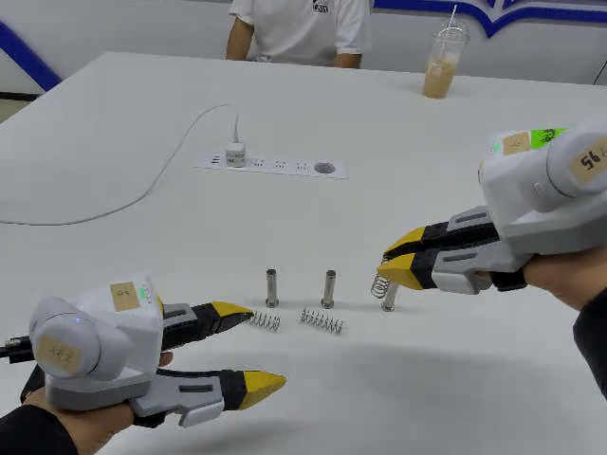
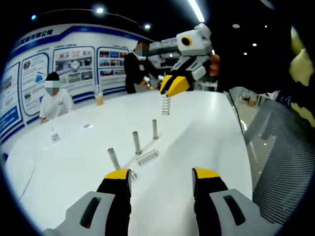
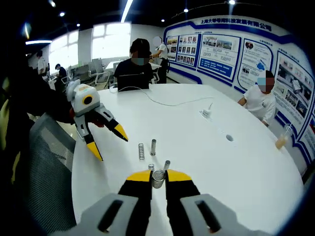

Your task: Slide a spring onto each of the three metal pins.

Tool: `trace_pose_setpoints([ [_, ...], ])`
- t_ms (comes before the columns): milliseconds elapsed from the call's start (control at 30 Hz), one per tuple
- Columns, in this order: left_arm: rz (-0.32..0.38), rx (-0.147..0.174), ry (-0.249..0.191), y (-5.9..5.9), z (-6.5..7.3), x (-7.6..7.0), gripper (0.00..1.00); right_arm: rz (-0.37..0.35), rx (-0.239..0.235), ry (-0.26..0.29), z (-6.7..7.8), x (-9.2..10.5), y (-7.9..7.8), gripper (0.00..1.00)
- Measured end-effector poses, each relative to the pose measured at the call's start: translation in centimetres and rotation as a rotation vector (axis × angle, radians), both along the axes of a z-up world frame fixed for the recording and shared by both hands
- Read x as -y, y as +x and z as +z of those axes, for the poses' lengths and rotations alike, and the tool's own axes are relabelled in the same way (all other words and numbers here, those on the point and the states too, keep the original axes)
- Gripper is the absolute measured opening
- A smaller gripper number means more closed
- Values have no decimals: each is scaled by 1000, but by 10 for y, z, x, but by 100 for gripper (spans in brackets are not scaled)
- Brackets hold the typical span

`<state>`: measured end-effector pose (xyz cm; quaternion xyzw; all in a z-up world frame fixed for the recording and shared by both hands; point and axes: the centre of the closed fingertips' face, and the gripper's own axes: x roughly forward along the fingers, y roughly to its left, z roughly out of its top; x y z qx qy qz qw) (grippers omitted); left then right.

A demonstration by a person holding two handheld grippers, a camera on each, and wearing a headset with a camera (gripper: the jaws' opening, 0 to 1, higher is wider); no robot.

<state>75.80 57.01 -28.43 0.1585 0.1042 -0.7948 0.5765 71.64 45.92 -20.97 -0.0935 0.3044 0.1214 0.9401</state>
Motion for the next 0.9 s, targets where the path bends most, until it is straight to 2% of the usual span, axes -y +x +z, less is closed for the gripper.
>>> trace_pose_setpoints([
  [300,38,-7,-4,9,1,-5,53,-51,6,-15,1,24,7,11],
  [600,51,-11,-5,12,1,-7,53,-91,-32,-39,-12,44,9,11],
  [900,58,-15,-3,13,0,-8,54,-102,-63,-44,-26,51,11,11],
])
